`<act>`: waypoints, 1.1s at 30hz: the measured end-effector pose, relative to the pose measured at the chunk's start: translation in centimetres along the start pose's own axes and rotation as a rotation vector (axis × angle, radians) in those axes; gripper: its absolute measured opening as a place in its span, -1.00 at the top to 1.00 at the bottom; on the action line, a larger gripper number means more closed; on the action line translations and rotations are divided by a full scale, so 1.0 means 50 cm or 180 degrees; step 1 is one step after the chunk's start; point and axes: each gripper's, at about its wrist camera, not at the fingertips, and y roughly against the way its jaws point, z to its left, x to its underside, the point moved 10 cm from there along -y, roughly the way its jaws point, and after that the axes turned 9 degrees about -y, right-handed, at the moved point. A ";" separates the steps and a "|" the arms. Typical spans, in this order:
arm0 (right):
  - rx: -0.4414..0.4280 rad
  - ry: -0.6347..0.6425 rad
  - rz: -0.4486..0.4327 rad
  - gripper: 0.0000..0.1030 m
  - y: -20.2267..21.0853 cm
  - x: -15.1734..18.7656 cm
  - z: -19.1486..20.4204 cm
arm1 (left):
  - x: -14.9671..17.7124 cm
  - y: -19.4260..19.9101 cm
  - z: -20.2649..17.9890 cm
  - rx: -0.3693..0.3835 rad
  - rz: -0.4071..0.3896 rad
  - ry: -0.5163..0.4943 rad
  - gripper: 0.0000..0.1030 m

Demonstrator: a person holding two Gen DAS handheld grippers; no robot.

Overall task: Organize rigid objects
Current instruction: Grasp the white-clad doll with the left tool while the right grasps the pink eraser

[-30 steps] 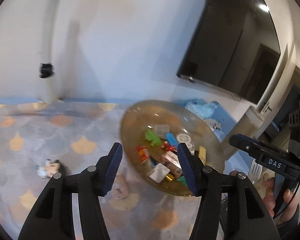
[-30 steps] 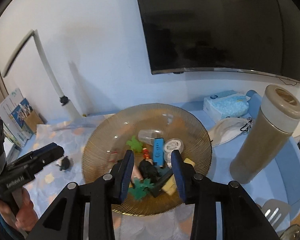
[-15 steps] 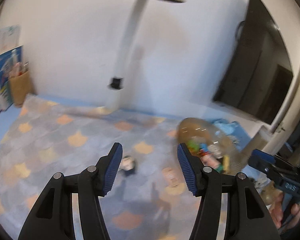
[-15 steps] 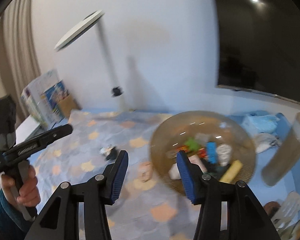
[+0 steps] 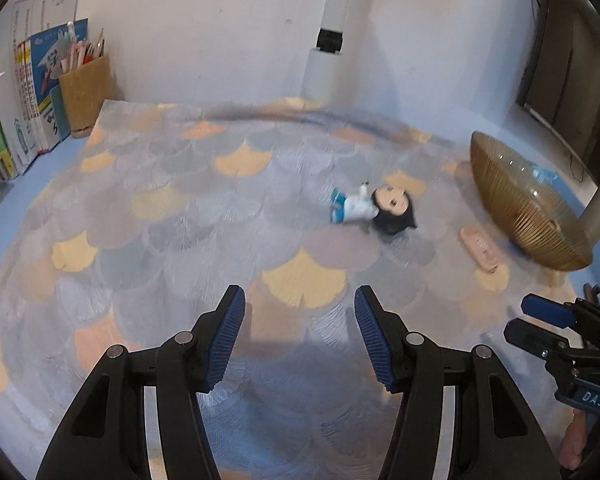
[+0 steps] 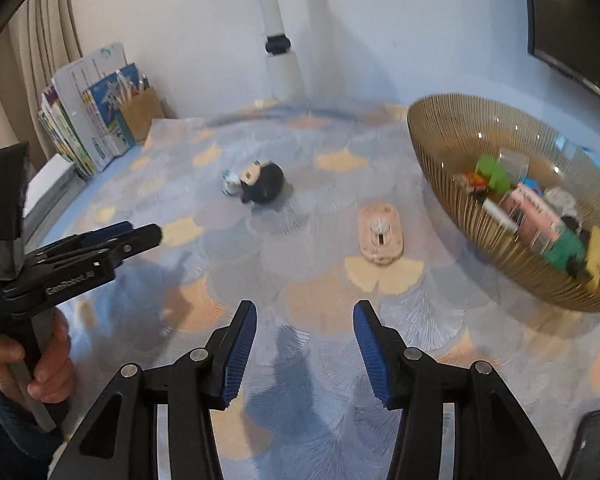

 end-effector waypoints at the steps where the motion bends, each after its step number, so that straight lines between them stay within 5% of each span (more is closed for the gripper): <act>1: 0.0024 -0.0026 0.0008 0.05 -0.009 0.005 -0.007 | 0.000 0.001 -0.003 0.0014 0.0006 -0.0004 -0.07; 6: 0.0062 -0.0125 -0.0087 -0.01 -0.014 0.005 -0.025 | -0.001 0.013 -0.021 -0.0076 -0.0101 -0.0181 -0.26; 22: 0.0026 -0.0337 -0.0021 -0.02 -0.016 0.006 -0.050 | -0.002 0.014 -0.036 -0.0069 -0.0086 -0.0322 -0.36; 29: -0.0142 -0.0646 0.0073 -0.03 -0.011 -0.004 -0.075 | -0.007 -0.002 -0.050 0.0209 0.0126 -0.0483 -0.36; 33: -0.0087 -0.0649 0.0178 -0.06 -0.003 -0.031 -0.076 | -0.082 0.023 -0.044 0.0385 -0.0048 -0.0546 -0.38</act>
